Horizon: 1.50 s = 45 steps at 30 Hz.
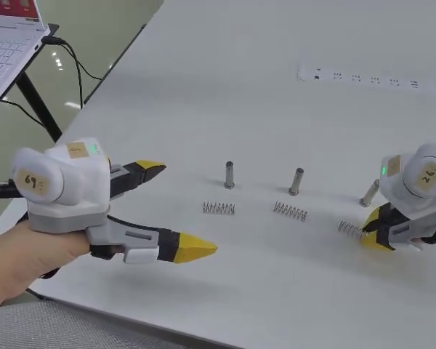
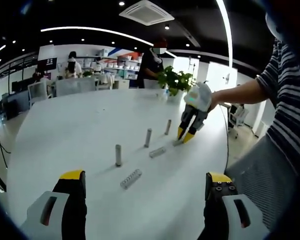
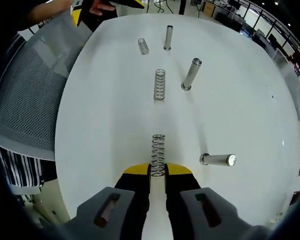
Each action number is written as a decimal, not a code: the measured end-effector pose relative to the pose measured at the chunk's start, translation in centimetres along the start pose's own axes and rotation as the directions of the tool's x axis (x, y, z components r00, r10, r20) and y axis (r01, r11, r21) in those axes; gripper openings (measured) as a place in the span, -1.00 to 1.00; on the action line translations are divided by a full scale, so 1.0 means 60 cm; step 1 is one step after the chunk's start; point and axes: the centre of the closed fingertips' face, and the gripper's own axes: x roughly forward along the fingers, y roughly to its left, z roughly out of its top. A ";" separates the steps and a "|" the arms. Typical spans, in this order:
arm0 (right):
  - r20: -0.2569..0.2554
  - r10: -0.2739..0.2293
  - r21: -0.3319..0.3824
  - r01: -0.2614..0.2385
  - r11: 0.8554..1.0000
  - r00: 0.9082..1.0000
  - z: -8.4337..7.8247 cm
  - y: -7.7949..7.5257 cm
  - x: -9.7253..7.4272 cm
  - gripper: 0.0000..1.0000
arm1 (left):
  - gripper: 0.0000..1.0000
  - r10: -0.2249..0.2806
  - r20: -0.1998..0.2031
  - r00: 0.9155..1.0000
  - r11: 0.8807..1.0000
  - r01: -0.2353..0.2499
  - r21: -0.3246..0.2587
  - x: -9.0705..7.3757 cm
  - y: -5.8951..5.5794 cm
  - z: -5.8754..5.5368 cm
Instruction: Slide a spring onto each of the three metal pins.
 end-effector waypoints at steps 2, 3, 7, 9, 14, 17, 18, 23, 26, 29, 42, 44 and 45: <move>0.014 -0.006 0.013 0.005 1.000 1.000 0.002 -0.003 -0.002 -0.84 | 0.93 -0.007 -0.005 1.000 1.000 0.007 0.000 0.002 -0.003 -0.001; 0.014 -0.004 0.011 0.004 1.000 1.000 0.001 -0.003 -0.002 -0.84 | 0.93 -0.011 -0.007 1.000 1.000 0.011 0.000 0.004 -0.005 -0.001; 0.024 -0.009 0.005 0.008 1.000 1.000 0.000 -0.003 -0.012 -0.84 | 0.91 -0.032 -0.014 0.999 0.999 0.032 0.003 0.011 -0.015 -0.001; 0.037 -0.008 0.011 0.007 1.000 0.999 0.004 -0.002 -0.020 -0.84 | 0.90 -0.038 -0.012 0.999 0.999 0.038 0.005 0.014 -0.019 0.001; 0.067 -0.011 0.005 0.011 1.000 0.998 0.014 0.004 -0.035 -0.84 | 0.87 -0.069 -0.023 0.997 0.998 0.069 0.009 0.024 -0.031 0.001; 0.088 -0.016 -0.008 0.017 1.000 0.996 0.023 0.009 -0.043 -0.84 | 0.83 -0.089 -0.023 0.996 0.996 0.089 0.008 0.028 -0.038 0.002; 0.093 -0.015 -0.012 0.016 1.000 0.996 0.026 0.011 -0.046 -0.84 | 0.82 -0.099 -0.025 0.995 0.995 0.099 0.009 0.030 -0.041 0.002; 0.126 -0.011 -0.044 0.016 0.999 0.992 0.047 0.026 -0.059 -0.84 | 0.75 -0.146 -0.022 0.989 0.989 0.147 0.008 0.044 -0.054 0.003; 0.153 -0.008 -0.062 0.018 0.998 0.988 0.068 0.036 -0.069 -0.84 | 0.67 -0.185 -0.030 0.982 0.982 0.186 0.028 0.059 -0.067 0.004; 0.166 -0.009 -0.080 0.023 0.997 0.986 0.080 0.043 -0.075 -0.84 | 0.66 -0.207 -0.023 0.978 0.977 0.208 0.041 0.070 -0.077 0.010; 0.213 0.006 -0.113 0.019 0.993 0.977 0.120 0.077 -0.087 -0.84 | 0.13 -0.347 -0.001 0.938 0.936 0.346 0.070 0.127 -0.144 0.028; 0.221 0.008 -0.114 0.018 0.993 0.975 0.123 0.078 -0.086 -0.84 | 0.09 -0.360 0.006 0.933 0.930 0.358 0.085 0.136 -0.150 0.030; 0.224 0.008 -0.116 0.019 0.993 0.975 0.125 0.078 -0.086 -0.84 | 0.08 -0.363 0.006 0.932 0.928 0.361 0.092 0.140 -0.152 0.031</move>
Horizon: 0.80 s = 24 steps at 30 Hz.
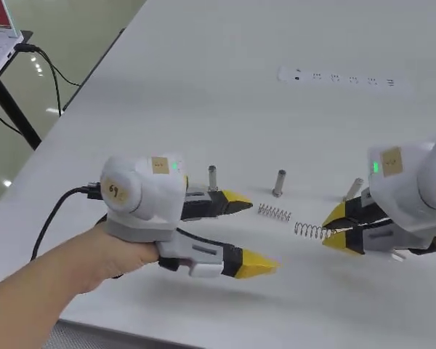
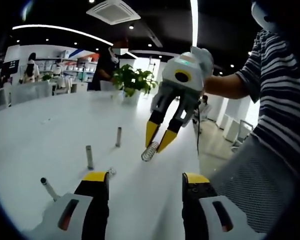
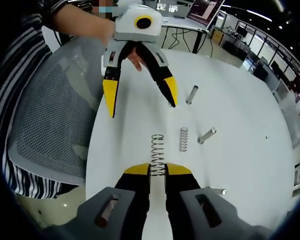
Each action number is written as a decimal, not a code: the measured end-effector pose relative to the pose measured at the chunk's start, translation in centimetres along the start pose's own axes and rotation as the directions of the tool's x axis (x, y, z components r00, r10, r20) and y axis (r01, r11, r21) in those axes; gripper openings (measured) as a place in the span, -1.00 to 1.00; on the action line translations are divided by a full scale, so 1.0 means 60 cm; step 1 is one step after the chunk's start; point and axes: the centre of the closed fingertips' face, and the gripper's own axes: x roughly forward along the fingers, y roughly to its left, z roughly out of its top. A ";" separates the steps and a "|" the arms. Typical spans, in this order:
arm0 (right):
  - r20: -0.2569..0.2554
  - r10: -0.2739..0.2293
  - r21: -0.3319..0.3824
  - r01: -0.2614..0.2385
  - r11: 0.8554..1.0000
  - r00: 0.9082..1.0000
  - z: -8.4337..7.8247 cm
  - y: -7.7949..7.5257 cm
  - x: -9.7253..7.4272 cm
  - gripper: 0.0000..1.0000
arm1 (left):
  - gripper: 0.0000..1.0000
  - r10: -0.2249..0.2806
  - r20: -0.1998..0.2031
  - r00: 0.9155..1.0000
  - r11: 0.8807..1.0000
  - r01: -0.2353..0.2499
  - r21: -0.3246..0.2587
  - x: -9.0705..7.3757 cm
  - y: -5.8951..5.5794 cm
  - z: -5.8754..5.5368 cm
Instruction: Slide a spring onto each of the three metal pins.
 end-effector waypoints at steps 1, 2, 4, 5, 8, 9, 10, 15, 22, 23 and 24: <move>0.007 0.003 -0.009 -0.003 1.000 1.000 0.004 0.002 0.001 -0.84 | 0.06 -0.004 0.003 1.000 1.000 0.004 0.018 0.006 0.000 0.002; 0.012 0.009 -0.023 -0.009 1.000 1.000 0.007 0.004 0.002 -0.84 | 0.00 -0.006 0.005 1.000 1.000 0.006 0.028 0.008 0.000 0.002; 0.031 0.021 -0.036 -0.020 0.999 0.999 0.015 0.009 0.002 -0.85 | -0.09 -0.022 0.016 1.000 1.000 0.022 0.020 0.013 0.000 0.005; 0.036 0.019 -0.029 -0.018 0.999 0.999 0.017 0.009 0.002 -0.85 | -0.11 -0.026 0.026 0.999 1.000 0.026 0.018 0.014 -0.001 0.008; 0.041 0.011 -0.031 -0.009 0.999 0.999 0.021 0.006 0.001 -0.84 | -0.20 -0.038 0.054 0.998 0.999 0.038 0.003 0.020 -0.003 0.017; 0.041 0.011 -0.031 -0.010 0.999 0.999 0.021 0.007 0.001 -0.84 | -0.22 -0.039 0.063 0.997 0.999 0.039 0.001 0.021 -0.003 0.020; 0.042 0.012 -0.032 -0.011 0.999 0.999 0.022 0.008 0.001 -0.84 | -0.25 -0.045 0.069 0.997 0.999 0.046 0.000 0.023 -0.006 0.022; 0.062 0.015 -0.039 -0.013 0.999 0.998 0.031 0.015 -0.001 -0.85 | -0.43 -0.065 0.064 0.996 0.998 0.064 0.013 0.031 -0.012 0.023; 0.074 0.011 -0.053 -0.008 0.999 0.997 0.036 0.019 -0.006 -0.84 | -0.67 -0.085 0.064 0.994 0.996 0.084 0.022 0.037 -0.020 0.026; 0.078 0.012 -0.055 -0.008 0.998 0.997 0.037 0.019 -0.007 -0.84 | -0.71 -0.085 0.063 0.994 0.996 0.084 0.025 0.037 -0.021 0.027; 0.079 0.010 -0.055 -0.006 0.998 0.997 0.037 0.019 -0.008 -0.84 | -0.75 -0.087 0.061 0.994 0.996 0.085 0.032 0.038 -0.022 0.027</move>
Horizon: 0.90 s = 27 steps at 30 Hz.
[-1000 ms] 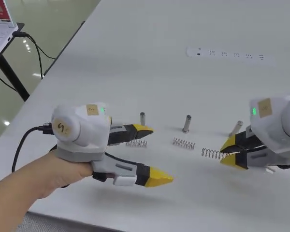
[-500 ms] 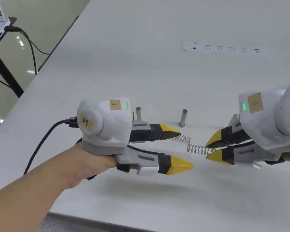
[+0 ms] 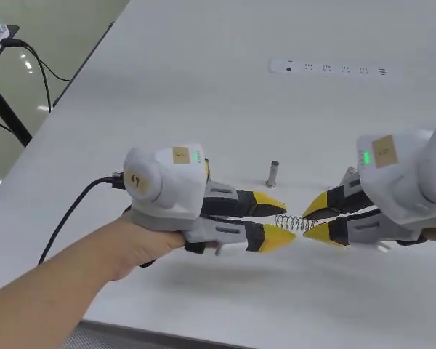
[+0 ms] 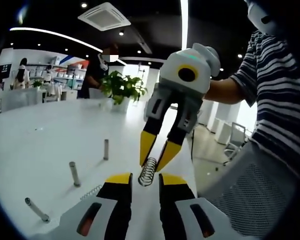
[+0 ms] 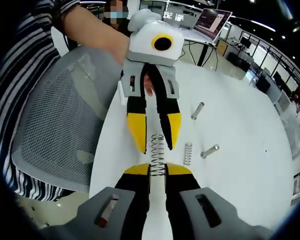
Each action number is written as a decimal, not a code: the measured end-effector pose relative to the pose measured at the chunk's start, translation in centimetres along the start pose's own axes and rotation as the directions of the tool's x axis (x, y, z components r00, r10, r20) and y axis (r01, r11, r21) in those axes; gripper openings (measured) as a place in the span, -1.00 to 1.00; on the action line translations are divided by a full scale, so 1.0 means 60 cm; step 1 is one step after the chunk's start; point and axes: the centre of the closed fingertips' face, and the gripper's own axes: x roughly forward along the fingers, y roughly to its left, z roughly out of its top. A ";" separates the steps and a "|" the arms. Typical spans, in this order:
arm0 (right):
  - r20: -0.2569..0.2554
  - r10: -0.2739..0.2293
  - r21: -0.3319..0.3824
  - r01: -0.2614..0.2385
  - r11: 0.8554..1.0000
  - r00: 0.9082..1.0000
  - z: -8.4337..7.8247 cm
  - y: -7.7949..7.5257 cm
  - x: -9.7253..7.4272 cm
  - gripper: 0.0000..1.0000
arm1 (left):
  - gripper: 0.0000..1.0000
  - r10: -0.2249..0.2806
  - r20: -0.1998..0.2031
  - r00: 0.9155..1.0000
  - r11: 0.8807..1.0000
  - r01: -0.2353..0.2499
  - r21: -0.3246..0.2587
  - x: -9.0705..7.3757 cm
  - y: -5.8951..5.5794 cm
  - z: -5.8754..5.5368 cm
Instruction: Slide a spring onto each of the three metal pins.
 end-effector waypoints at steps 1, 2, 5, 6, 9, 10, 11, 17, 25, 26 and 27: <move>0.003 -0.001 -0.001 0.001 1.000 1.000 0.001 0.000 -0.001 -0.84 | -0.81 -0.005 0.000 1.000 1.000 0.005 -0.001 0.000 -0.001 0.000; 0.009 -0.001 -0.001 0.001 1.000 1.000 0.002 0.000 -0.002 -0.84 | -0.85 -0.006 0.001 1.000 1.000 0.006 0.001 0.001 -0.002 0.001; 0.012 -0.001 -0.005 0.001 1.000 1.000 0.005 0.001 -0.004 -0.84 | -0.89 -0.008 0.008 1.000 1.000 0.008 0.005 0.003 -0.003 0.004; 0.010 -0.002 -0.008 0.002 1.000 1.000 0.004 0.001 -0.004 -0.85 | -0.89 -0.009 0.007 1.000 1.000 0.009 0.006 0.003 -0.004 0.005; 0.008 0.000 -0.013 0.000 1.000 1.000 0.003 0.002 -0.005 -0.85 | -0.90 -0.013 0.005 1.000 1.000 0.013 0.011 0.004 -0.006 0.005; 0.008 0.002 -0.012 -0.002 1.000 1.000 0.003 0.003 -0.006 -0.85 | -0.90 -0.013 0.005 1.000 1.000 0.013 0.009 0.005 -0.006 0.005; 0.008 0.002 -0.012 -0.002 1.000 1.000 0.003 0.003 -0.006 -0.85 | -0.90 -0.013 0.005 1.000 1.000 0.013 0.012 0.005 -0.007 0.006; 0.005 0.003 -0.016 -0.003 1.000 1.000 0.003 0.003 -0.007 -0.85 | -0.89 -0.012 0.013 1.000 1.000 0.012 0.013 0.004 -0.008 0.012; 0.006 0.002 -0.020 -0.002 1.000 1.000 0.004 0.005 -0.006 -0.85 | -0.94 -0.036 0.007 0.999 0.999 0.036 0.009 0.005 -0.019 0.013; 0.005 0.005 -0.010 -0.005 1.000 1.000 0.003 0.007 -0.006 -0.85 | -0.94 -0.033 0.006 0.999 0.999 0.033 0.026 0.004 -0.018 0.014; 0.011 0.001 -0.010 -0.001 1.000 1.000 0.003 0.006 -0.005 -0.84 | -0.95 -0.031 0.002 1.000 0.998 0.031 0.048 0.004 -0.018 0.014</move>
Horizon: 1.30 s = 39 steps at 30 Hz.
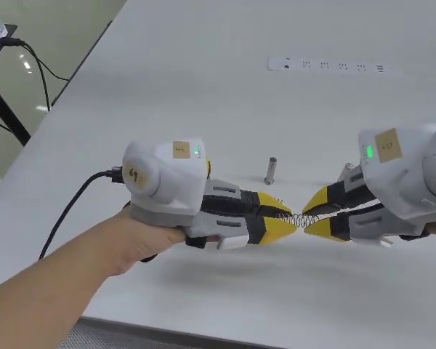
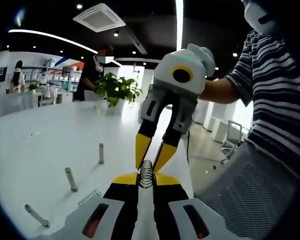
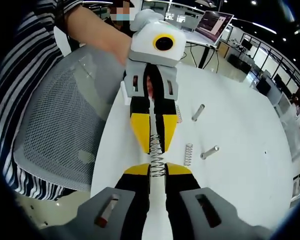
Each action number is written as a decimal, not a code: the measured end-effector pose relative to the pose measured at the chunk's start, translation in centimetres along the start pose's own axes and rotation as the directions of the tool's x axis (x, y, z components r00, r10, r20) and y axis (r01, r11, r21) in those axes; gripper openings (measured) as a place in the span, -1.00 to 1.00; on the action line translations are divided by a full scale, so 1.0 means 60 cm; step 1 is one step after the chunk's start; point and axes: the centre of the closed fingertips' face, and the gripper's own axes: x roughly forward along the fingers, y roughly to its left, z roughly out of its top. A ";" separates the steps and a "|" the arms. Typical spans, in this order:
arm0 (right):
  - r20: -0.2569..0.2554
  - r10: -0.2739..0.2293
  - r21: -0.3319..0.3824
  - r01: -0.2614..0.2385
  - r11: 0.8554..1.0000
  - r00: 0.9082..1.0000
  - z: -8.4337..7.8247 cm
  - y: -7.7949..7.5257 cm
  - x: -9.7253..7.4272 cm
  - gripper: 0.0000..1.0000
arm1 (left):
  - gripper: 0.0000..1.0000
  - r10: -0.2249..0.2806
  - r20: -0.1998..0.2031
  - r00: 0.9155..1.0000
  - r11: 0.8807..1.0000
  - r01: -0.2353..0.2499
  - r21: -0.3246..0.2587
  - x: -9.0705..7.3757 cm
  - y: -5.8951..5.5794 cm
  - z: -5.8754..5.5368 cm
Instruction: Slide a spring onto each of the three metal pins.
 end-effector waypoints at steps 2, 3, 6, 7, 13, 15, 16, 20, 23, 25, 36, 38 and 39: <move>0.009 0.002 0.014 -0.002 1.000 1.000 0.000 0.001 0.000 -0.84 | -0.95 -0.003 -0.001 1.000 1.000 0.003 -0.014 0.000 -0.002 0.000; 0.016 -0.002 0.014 0.002 1.000 1.000 0.000 0.000 0.000 -0.84 | -0.95 -0.001 0.001 1.000 1.000 0.001 -0.008 0.000 0.000 0.000; 0.029 -0.004 0.027 0.003 1.000 1.000 0.001 -0.001 -0.001 -0.84 | -0.95 -0.003 -0.001 1.000 1.000 0.003 -0.014 -0.001 0.000 0.000; 0.033 -0.002 0.030 0.001 1.000 0.999 0.001 0.000 0.000 -0.84 | -0.95 -0.008 -0.003 1.000 1.000 0.008 -0.016 -0.001 0.000 0.000; 0.026 -0.010 0.043 0.009 0.999 1.000 -0.008 0.002 0.000 -0.79 | -0.95 -0.016 -0.011 1.000 1.000 0.016 -0.020 -0.002 -0.001 -0.004; 0.031 -0.004 0.048 0.002 0.999 1.000 -0.010 0.005 0.000 -0.78 | -0.95 -0.018 -0.014 1.000 1.000 0.018 -0.022 -0.003 0.000 -0.005; 0.034 -0.005 0.047 0.003 0.999 0.999 -0.010 0.005 -0.001 -0.77 | -0.95 -0.021 -0.016 1.000 1.000 0.021 -0.023 -0.003 -0.001 -0.005; 0.029 -0.004 0.040 0.003 0.999 1.000 -0.013 0.005 -0.001 -0.83 | -0.95 -0.030 -0.016 0.999 0.999 0.030 -0.022 -0.002 -0.001 -0.006; 0.036 -0.003 0.016 0.003 1.000 0.999 -0.014 0.008 -0.003 -0.85 | -0.95 -0.040 -0.019 0.999 0.999 0.040 -0.031 -0.002 -0.003 -0.008; 0.037 -0.007 -0.011 0.007 1.000 0.999 -0.013 0.009 -0.004 -0.85 | -0.95 -0.046 -0.022 0.999 0.999 0.045 -0.030 -0.002 -0.003 -0.009; 0.059 -0.008 -0.036 0.010 0.999 0.998 -0.008 0.004 -0.017 -0.86 | -0.95 -0.053 -0.051 0.997 0.998 0.052 -0.022 0.004 0.000 -0.018; 0.074 -0.007 -0.030 0.009 0.999 0.997 -0.002 0.002 -0.019 -0.86 | -0.95 -0.054 -0.061 0.997 0.999 0.053 -0.011 0.005 0.000 -0.021; 0.085 -0.007 -0.028 0.009 1.000 0.996 0.002 0.001 -0.021 -0.86 | -0.95 -0.054 -0.064 0.996 0.999 0.053 -0.011 0.005 0.000 -0.022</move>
